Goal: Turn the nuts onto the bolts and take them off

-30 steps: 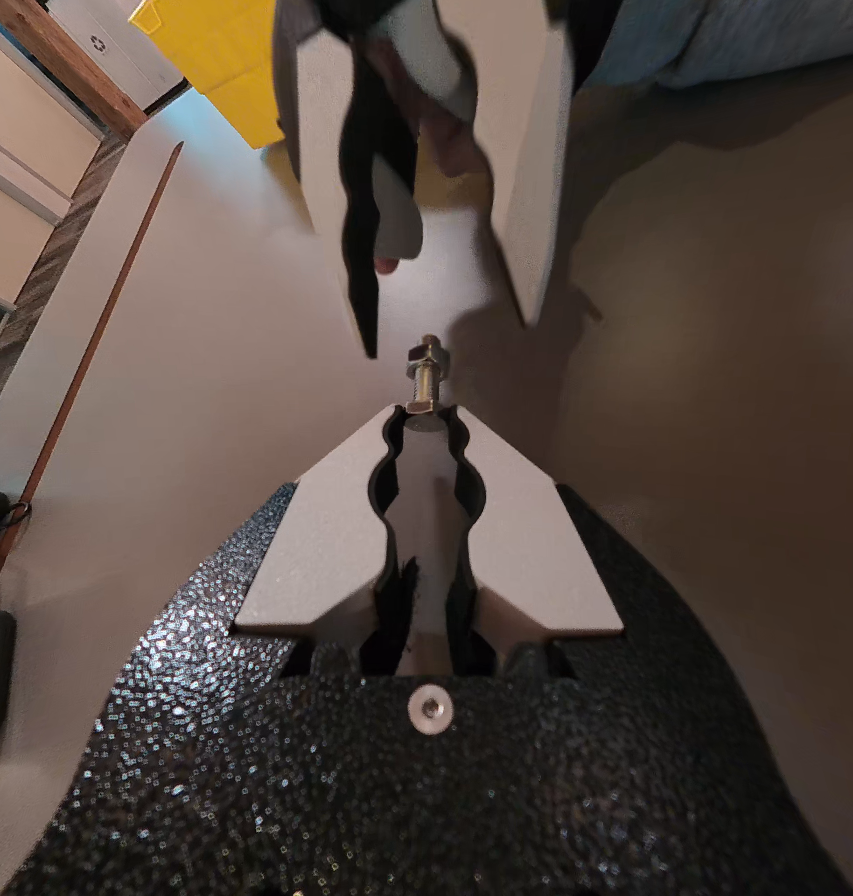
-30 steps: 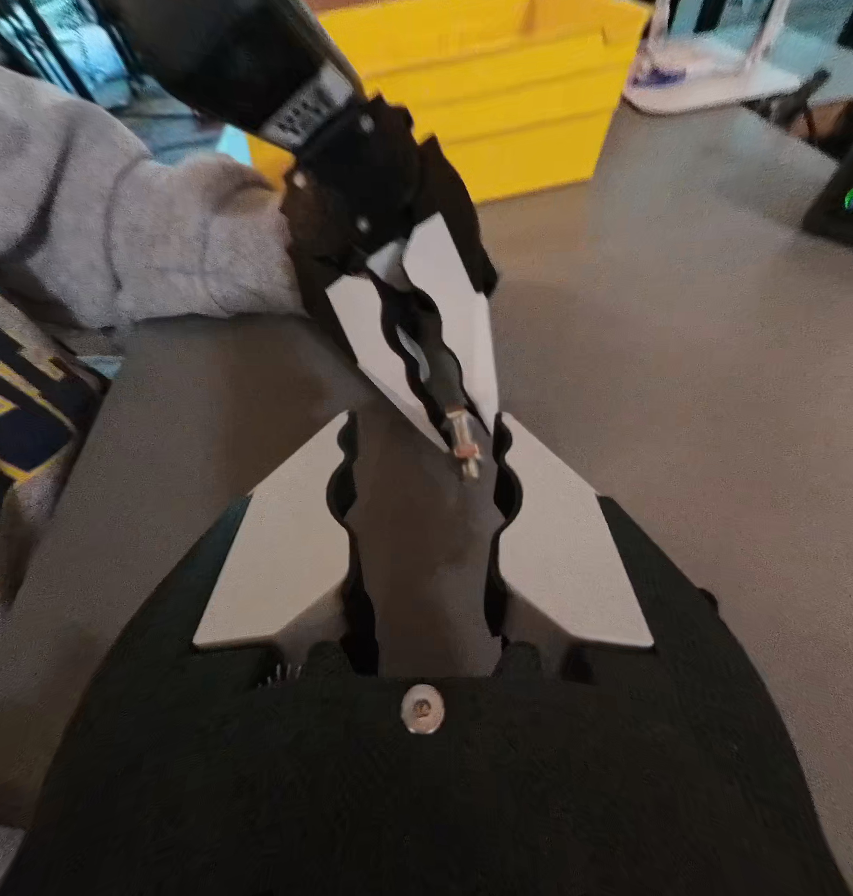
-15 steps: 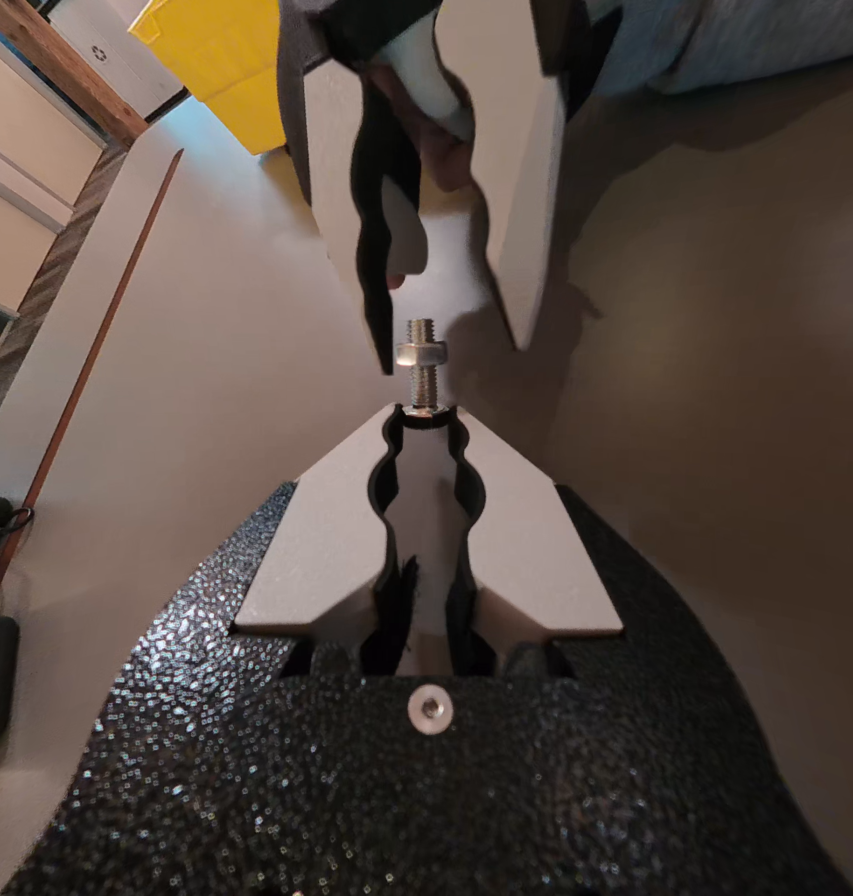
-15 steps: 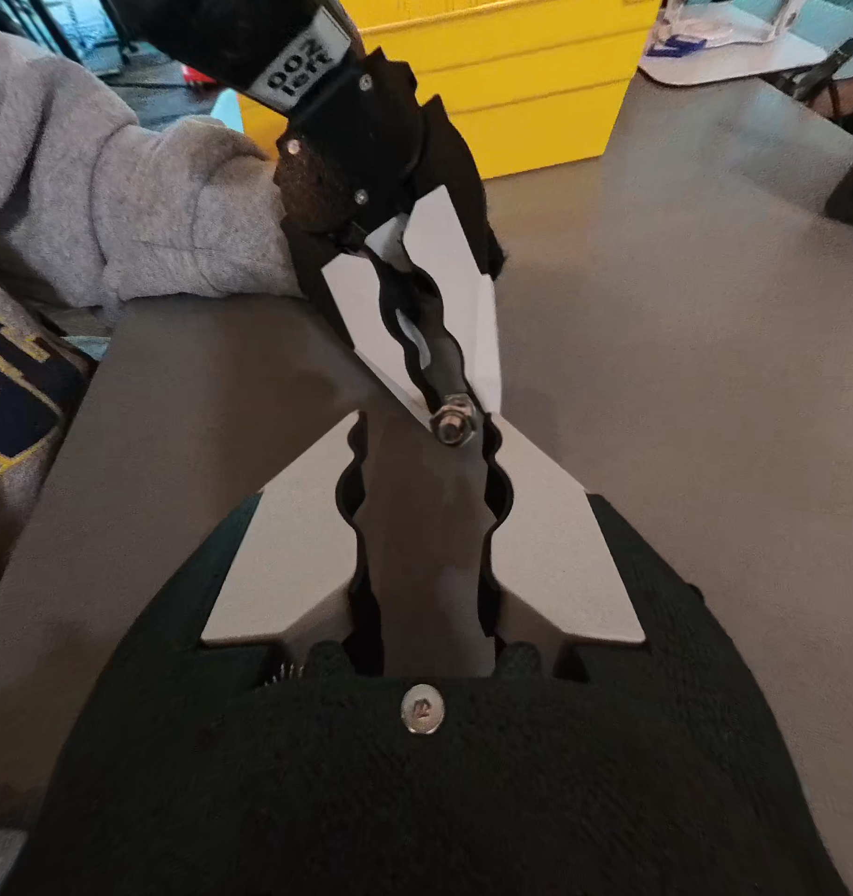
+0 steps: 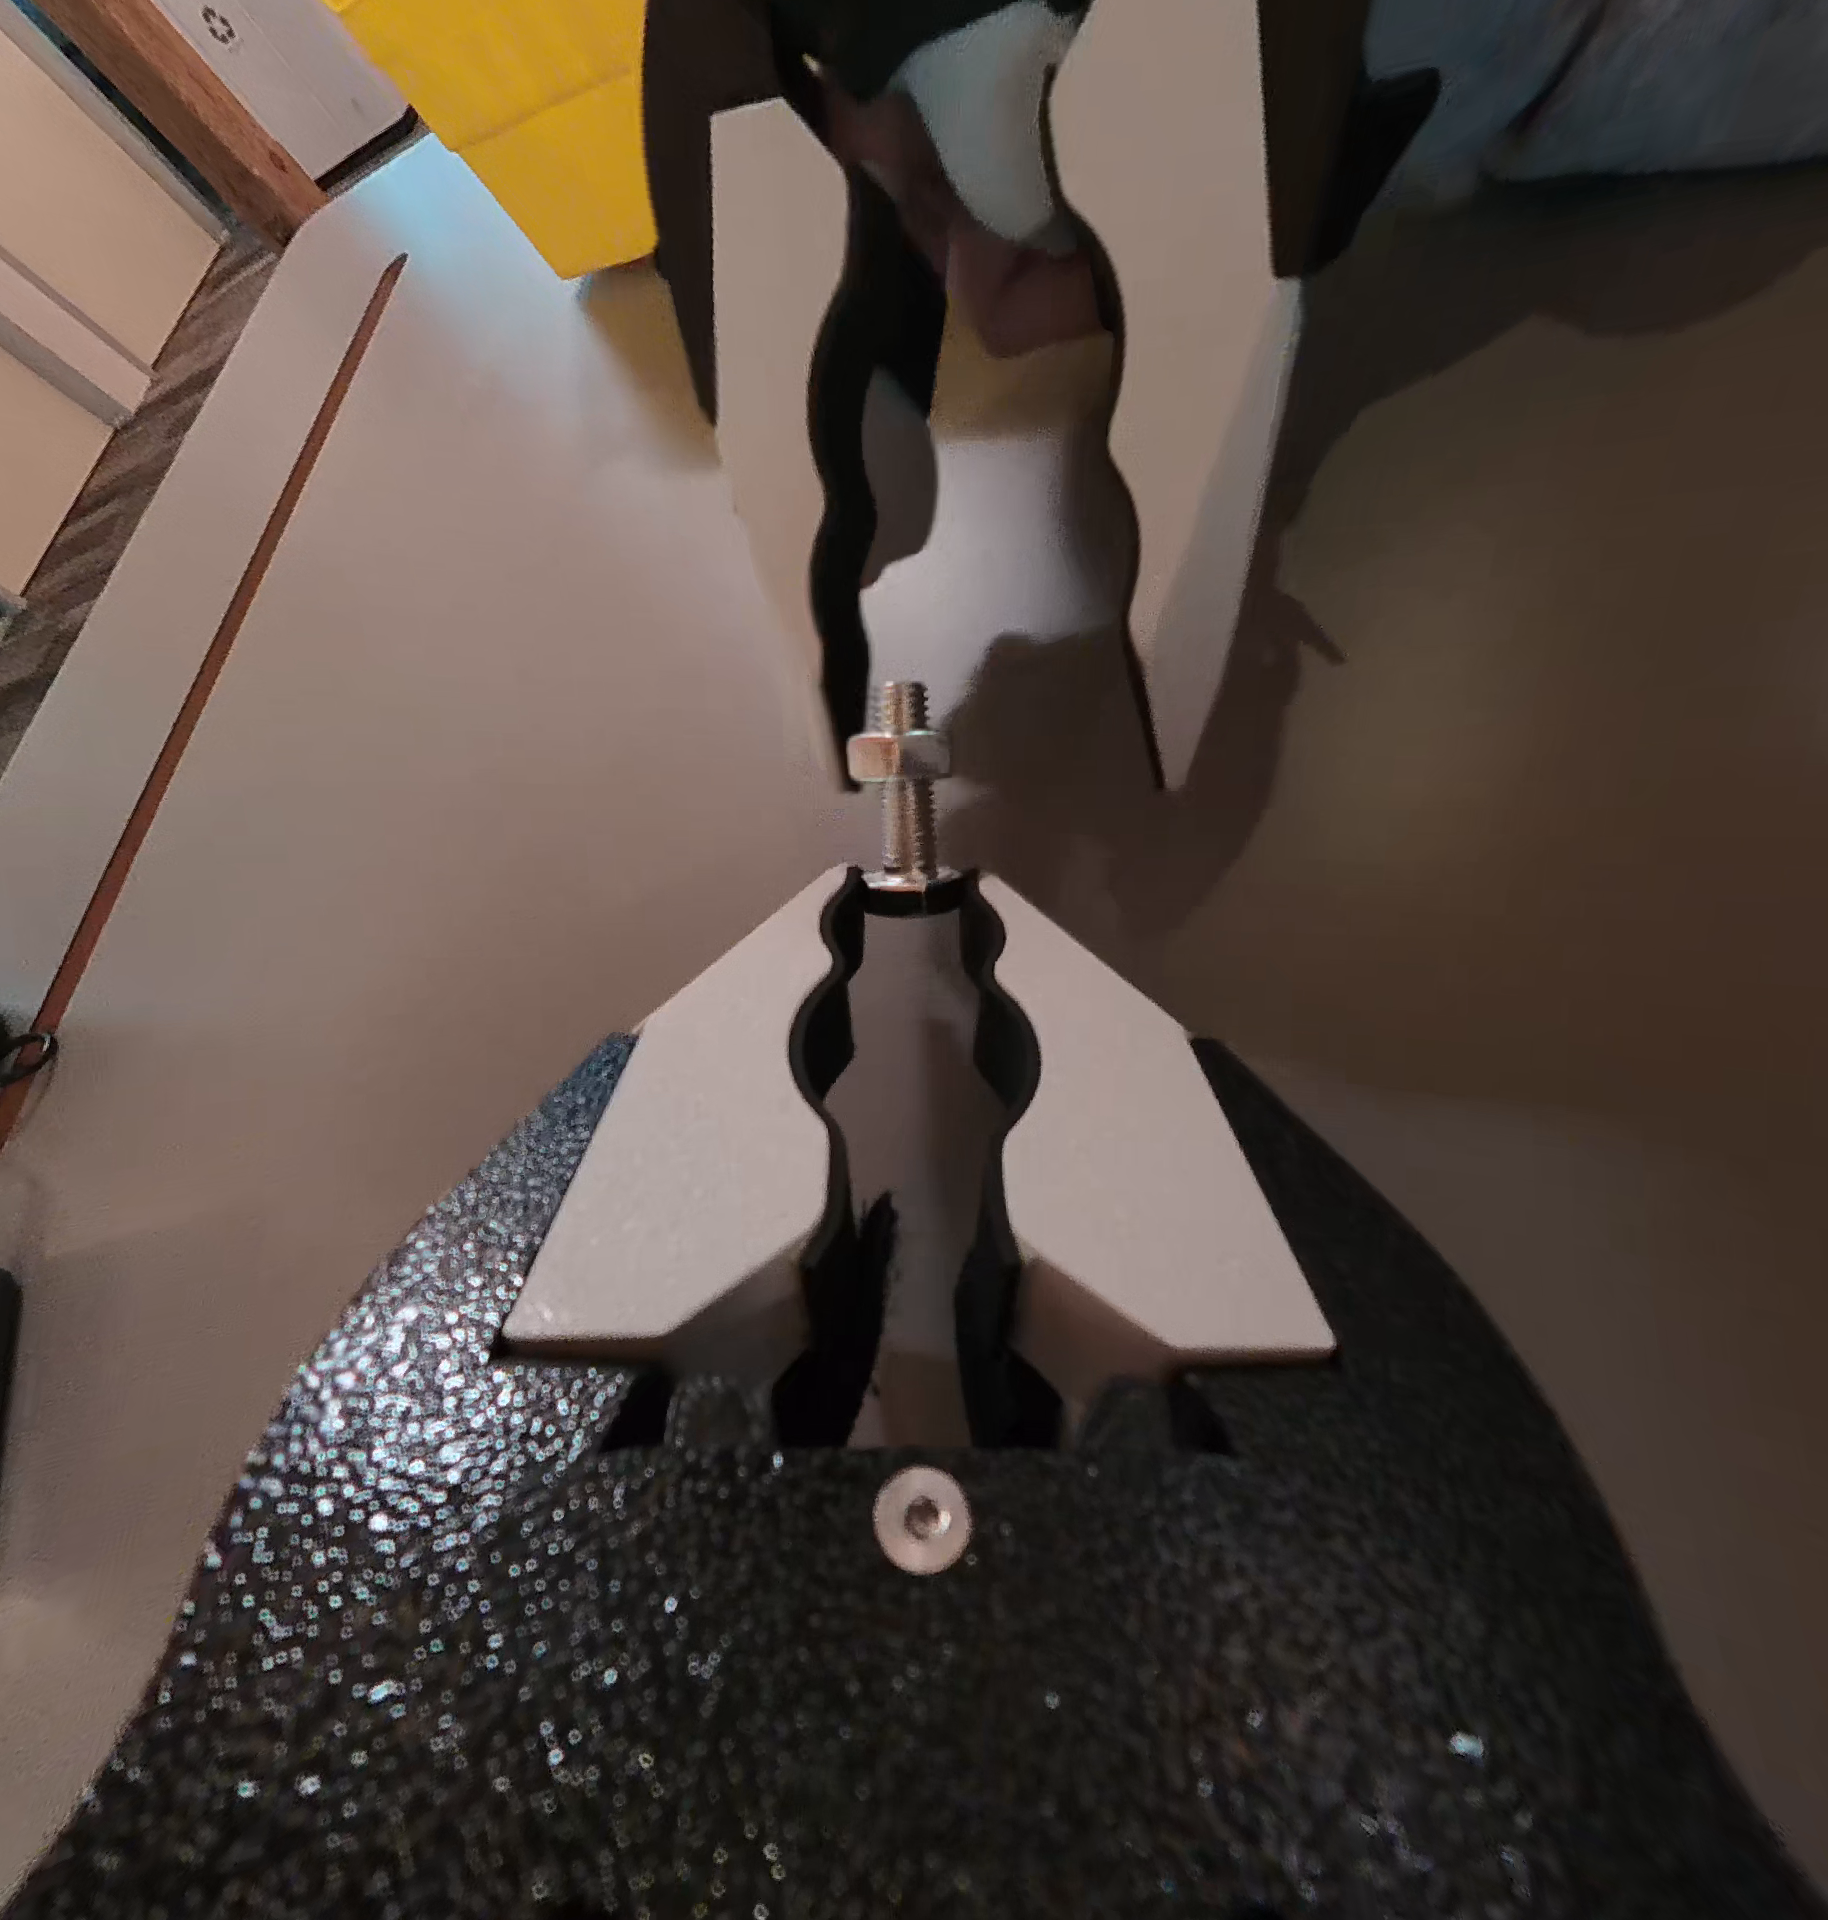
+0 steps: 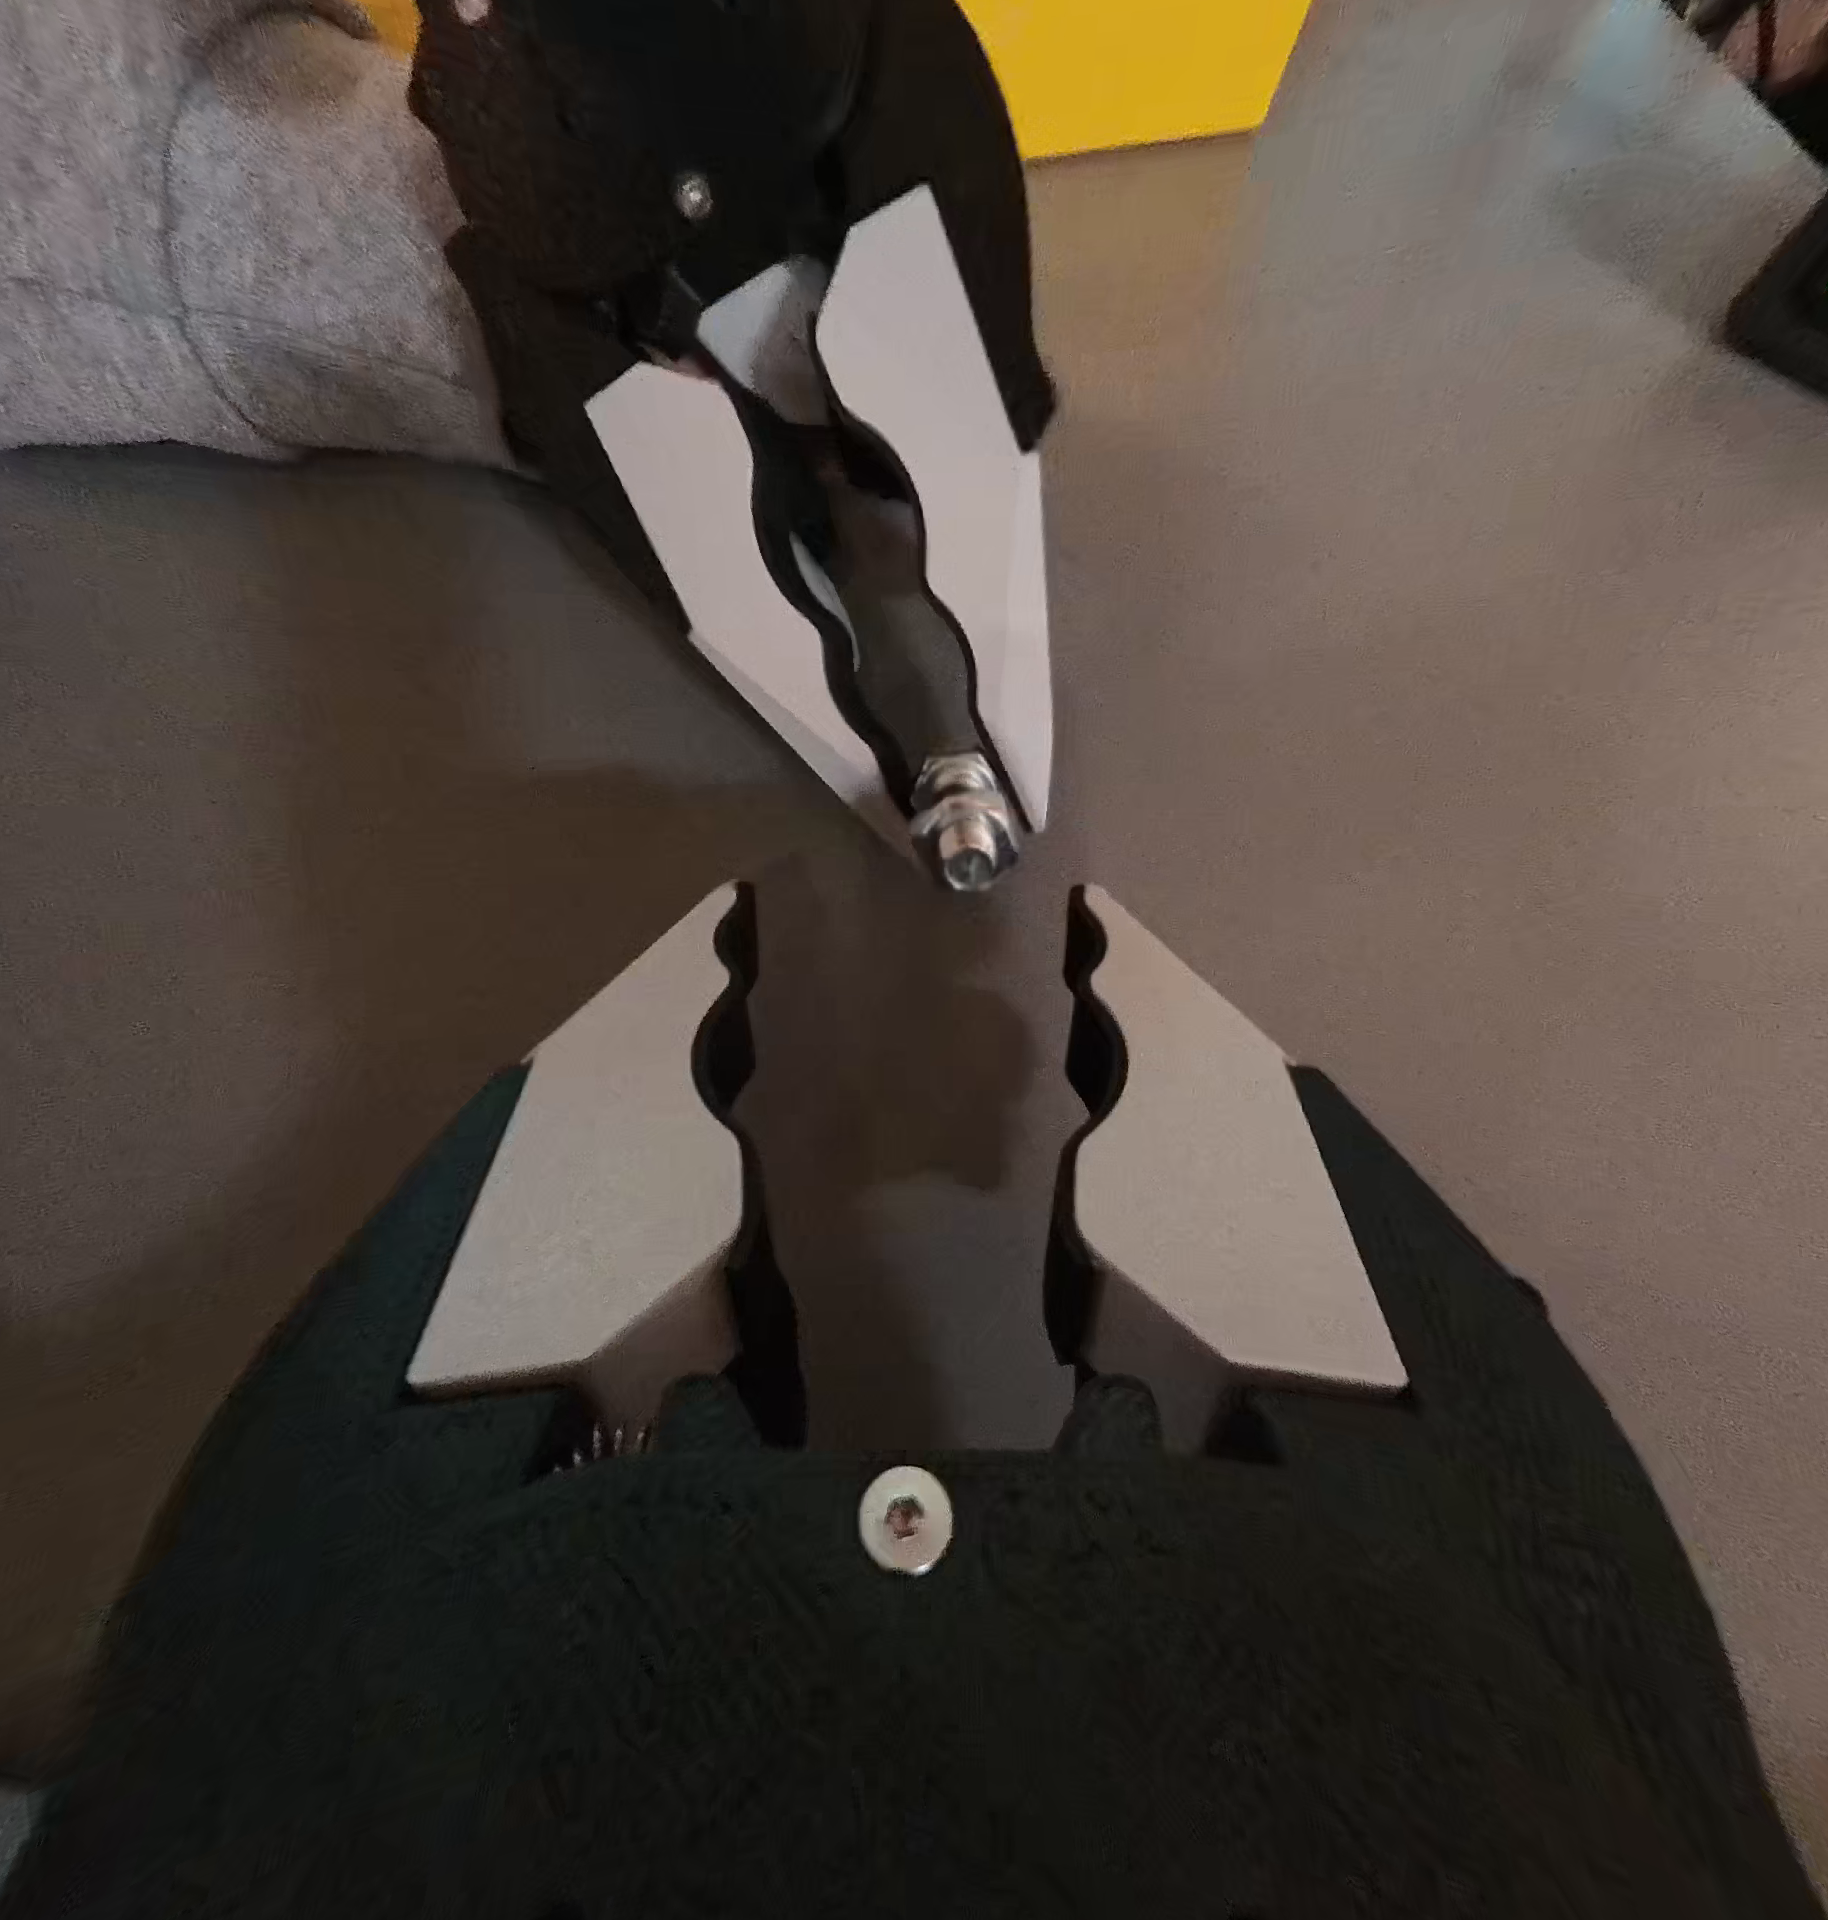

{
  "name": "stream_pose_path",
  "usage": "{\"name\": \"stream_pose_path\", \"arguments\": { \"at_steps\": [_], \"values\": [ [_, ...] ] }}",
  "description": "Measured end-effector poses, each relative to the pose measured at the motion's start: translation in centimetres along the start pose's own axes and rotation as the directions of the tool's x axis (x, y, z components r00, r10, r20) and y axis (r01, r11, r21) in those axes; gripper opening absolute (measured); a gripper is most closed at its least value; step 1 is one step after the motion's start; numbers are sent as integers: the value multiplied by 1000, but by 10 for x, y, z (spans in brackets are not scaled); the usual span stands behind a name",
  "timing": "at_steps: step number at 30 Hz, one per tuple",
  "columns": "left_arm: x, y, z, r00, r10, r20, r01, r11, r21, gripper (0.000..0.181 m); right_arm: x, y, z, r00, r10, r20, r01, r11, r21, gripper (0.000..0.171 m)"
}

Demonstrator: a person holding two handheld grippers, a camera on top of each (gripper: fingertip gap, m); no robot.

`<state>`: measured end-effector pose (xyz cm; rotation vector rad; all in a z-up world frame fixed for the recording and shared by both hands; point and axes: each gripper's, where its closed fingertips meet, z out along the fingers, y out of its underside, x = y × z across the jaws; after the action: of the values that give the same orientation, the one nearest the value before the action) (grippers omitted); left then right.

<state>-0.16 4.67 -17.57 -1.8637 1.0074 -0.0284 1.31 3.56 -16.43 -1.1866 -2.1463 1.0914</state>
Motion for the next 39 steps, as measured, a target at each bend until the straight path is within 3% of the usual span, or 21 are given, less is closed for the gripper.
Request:
{"name": "stream_pose_path", "arguments": {
  "at_steps": [1,4,10,16,19,21,24,28,31,34,37,39],
  "values": [
    [0,1,0,1000,-5,6,5,1000,-9,16,-1,4,-2,999,35,22,-35,999,-23,55],
    [-1,3,2,1000,15,18,-14,998,-58,16,-7,6,-4,997,47,58,-44,997,-56,55],
    [0,5,3,997,74,37,-69,992,-108,16,-24,-42,-7,976,-215,-30,217,962,166,59],
    [0,4,3,997,64,36,-60,993,-105,16,0,-1,-11,999,-18,-35,16,999,-47,55],
    [0,4,3,997,68,35,-64,992,-110,16,-7,1,-4,1000,-17,2,17,997,-71,55],
    [0,4,3,997,70,36,-66,991,-113,16,-11,-11,-1,997,-82,-10,82,996,-23,62],
    [0,4,3,997,68,38,-63,992,-113,16,-30,-47,-10,975,-220,-8,218,957,191,54],
    [0,4,3,997,67,39,-62,992,-114,17,4,-15,-16,994,-70,-85,71,997,14,55],
    [0,4,3,997,63,39,-58,992,-113,16,5,8,-12,999,22,-41,-26,996,-82,55],
    [0,4,3,997,65,38,-60,991,-117,16,-6,7,-4,1000,4,3,-4,995,-99,54],
    [0,4,3,997,70,38,-65,991,-119,16,-10,-12,-1,991,-126,-34,125,992,-24,54],
    [0,5,3,997,67,39,-62,991,-120,17,-33,-38,-6,973,-228,16,224,965,140,54]
  ]
}}
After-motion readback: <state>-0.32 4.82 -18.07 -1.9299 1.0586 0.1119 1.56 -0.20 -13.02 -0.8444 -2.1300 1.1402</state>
